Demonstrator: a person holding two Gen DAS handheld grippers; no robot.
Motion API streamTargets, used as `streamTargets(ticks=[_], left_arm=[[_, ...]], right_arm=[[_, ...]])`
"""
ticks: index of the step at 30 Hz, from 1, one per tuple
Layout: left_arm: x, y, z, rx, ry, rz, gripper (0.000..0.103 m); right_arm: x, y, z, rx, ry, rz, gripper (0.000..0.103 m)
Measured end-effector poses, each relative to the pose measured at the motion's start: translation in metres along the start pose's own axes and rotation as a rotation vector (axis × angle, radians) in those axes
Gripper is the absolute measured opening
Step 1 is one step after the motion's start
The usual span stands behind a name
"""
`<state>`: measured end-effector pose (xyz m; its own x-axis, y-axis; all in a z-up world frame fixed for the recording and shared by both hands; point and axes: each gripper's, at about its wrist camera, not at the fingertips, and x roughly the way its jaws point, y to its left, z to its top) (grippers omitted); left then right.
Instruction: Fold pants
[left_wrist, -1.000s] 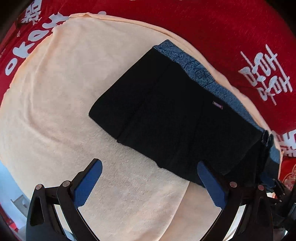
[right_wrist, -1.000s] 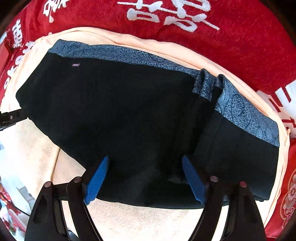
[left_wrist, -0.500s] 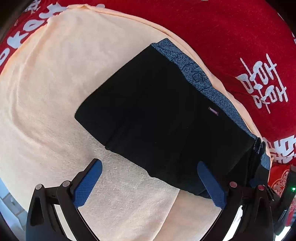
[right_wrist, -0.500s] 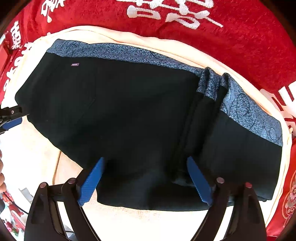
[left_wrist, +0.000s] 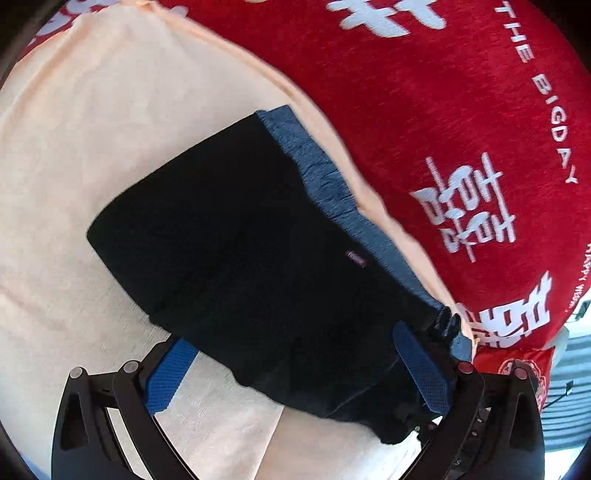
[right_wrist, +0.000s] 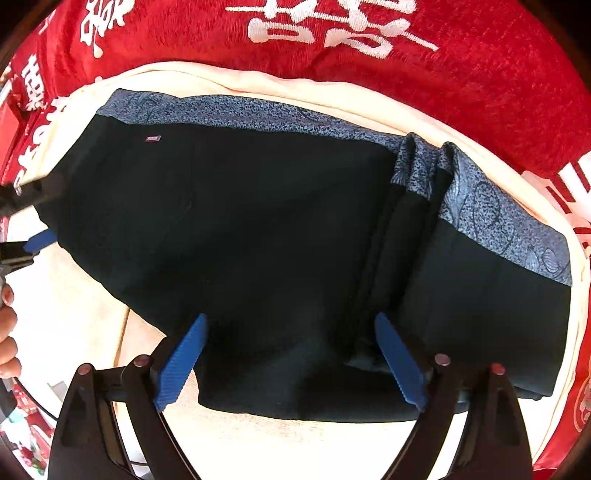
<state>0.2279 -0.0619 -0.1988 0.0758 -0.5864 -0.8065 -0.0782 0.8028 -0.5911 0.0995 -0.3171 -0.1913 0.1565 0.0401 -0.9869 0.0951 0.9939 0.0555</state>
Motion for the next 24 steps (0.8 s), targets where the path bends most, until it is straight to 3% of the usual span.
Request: streamTargets(ticks=[2,6,9,10,11,13,17,19,22,24], left_arm=[[0.012,0.006,0.002,-0.023,0.03,0.046,0.103],[0.015,-0.003,0.003,-0.025,0.008,0.123,0.102],[0.013,-0.015,0.001,0.02,-0.014,0.274,0.067],[0.012,-0.019,-0.001,0.064,-0.018,0.343,0.048],[0.011,-0.023,-0.002,0.106,-0.019,0.363,0.043],[0.008,-0.034,-0.008,0.19,-0.044,0.394,0.039],[0.02,-0.084,-0.043,0.587,-0.117,0.592,0.039],[0.028,-0.098,-0.061,0.716,-0.144,0.662,0.039],[0.03,-0.104,-0.071,0.786,-0.162,0.683,0.039],[0.034,-0.108,-0.073,0.802,-0.163,0.692,0.039]], right_arm=[[0.0,0.001,0.0,-0.006,-0.007,0.005,0.094],[-0.01,-0.01,-0.001,0.007,-0.003,0.028,0.094],[-0.029,-0.023,0.013,0.056,-0.003,0.083,0.094],[-0.039,-0.023,0.019,0.065,-0.009,0.103,0.094],[-0.05,-0.02,0.027,0.067,-0.012,0.134,0.094],[-0.062,-0.017,0.048,0.057,-0.007,0.18,0.094],[-0.075,0.008,0.108,0.033,0.076,0.313,0.095],[-0.07,0.033,0.137,0.009,0.153,0.375,0.095],[-0.059,0.085,0.169,-0.066,0.281,0.407,0.095],[-0.053,0.122,0.181,-0.162,0.316,0.392,0.095]])
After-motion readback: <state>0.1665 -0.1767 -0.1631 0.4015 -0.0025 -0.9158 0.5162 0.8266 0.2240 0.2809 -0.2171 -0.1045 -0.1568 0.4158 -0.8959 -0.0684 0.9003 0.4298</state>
